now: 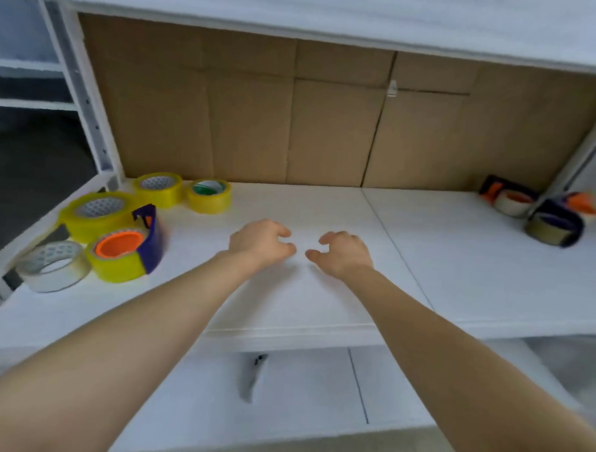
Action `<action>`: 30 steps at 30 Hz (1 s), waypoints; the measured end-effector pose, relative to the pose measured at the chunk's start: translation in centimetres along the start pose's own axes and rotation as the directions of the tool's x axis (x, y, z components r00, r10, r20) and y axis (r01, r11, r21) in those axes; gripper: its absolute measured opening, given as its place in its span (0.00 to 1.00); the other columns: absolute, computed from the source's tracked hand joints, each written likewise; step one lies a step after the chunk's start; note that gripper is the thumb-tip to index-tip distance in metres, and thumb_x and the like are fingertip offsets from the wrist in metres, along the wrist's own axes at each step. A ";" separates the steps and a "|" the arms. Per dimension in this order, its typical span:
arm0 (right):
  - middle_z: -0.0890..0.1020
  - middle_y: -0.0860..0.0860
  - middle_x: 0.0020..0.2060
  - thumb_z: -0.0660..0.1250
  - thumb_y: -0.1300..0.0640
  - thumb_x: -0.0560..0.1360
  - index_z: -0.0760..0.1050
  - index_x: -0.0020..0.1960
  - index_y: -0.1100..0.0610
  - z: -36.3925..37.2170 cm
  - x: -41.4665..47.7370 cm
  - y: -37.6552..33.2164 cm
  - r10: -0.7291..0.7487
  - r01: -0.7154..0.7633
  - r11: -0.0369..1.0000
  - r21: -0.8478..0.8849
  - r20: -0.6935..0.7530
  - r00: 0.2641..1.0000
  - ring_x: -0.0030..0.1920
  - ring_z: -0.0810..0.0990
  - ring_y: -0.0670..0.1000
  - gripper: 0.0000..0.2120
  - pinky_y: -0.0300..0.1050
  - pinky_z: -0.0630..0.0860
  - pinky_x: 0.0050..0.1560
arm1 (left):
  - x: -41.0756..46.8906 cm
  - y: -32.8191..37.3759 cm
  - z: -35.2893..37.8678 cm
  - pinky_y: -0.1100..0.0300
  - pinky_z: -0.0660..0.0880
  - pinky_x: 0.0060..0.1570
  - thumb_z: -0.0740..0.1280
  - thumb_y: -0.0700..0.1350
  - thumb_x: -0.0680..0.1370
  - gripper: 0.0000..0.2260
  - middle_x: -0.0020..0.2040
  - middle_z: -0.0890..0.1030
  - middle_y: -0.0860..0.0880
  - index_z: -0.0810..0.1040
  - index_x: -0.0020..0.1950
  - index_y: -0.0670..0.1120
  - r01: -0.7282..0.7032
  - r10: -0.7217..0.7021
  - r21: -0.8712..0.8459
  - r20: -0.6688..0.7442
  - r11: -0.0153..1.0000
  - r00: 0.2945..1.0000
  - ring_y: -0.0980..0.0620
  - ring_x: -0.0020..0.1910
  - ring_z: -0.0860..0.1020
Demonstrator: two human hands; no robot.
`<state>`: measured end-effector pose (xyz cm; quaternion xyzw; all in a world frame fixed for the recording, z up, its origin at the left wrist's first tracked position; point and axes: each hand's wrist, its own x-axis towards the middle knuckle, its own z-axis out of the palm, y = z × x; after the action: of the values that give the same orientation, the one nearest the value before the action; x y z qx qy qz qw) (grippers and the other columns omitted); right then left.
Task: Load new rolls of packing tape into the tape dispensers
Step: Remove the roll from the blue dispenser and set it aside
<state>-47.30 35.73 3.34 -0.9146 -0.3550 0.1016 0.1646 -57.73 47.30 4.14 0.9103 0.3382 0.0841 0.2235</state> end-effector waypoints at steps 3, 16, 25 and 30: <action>0.72 0.54 0.66 0.60 0.42 0.76 0.69 0.68 0.53 -3.8 -2.3 8.3 0.080 -0.081 0.996 -0.025 -0.042 0.996 0.67 0.67 0.56 0.24 0.48 0.65 0.68 | 0.1 7.4 3.9 0.54 0.68 0.65 0.65 0.54 0.75 0.19 0.68 0.73 0.56 0.74 0.66 0.55 -0.104 0.101 0.044 0.070 0.994 0.992 0.51 0.67 0.71; 0.73 0.52 0.66 0.60 0.44 0.77 0.69 0.68 0.54 -15.5 -11.3 36.7 0.387 -0.374 0.921 0.108 -0.164 0.907 0.64 0.72 0.54 0.23 0.48 0.71 0.62 | 0.3 34.6 18.2 0.53 0.69 0.64 0.62 0.52 0.77 0.19 0.69 0.73 0.52 0.72 0.68 0.53 -0.427 0.397 0.108 0.217 0.898 0.892 0.50 0.66 0.71; 0.75 0.50 0.63 0.62 0.46 0.77 0.71 0.65 0.53 -18.1 -8.6 48.9 0.475 -0.428 0.867 0.254 -0.167 0.864 0.60 0.75 0.52 0.20 0.45 0.72 0.56 | 5.6 45.6 24.6 0.55 0.73 0.60 0.64 0.50 0.77 0.20 0.68 0.74 0.51 0.71 0.69 0.52 -0.451 0.416 0.108 0.244 0.886 0.876 0.49 0.64 0.73; 0.75 0.51 0.63 0.62 0.48 0.78 0.72 0.65 0.55 -20.7 -4.0 55.6 0.459 -0.417 0.877 0.240 -0.162 0.873 0.61 0.74 0.53 0.19 0.43 0.71 0.57 | 11.1 51.2 28.5 0.55 0.74 0.57 0.63 0.48 0.78 0.21 0.68 0.73 0.50 0.69 0.71 0.51 -0.415 0.392 0.076 0.214 0.906 0.895 0.47 0.63 0.74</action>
<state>-9.70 -10.34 1.98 -0.9560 -0.1059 0.0719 0.2641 -11.05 10.16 2.68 0.9762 0.1227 0.0195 0.1779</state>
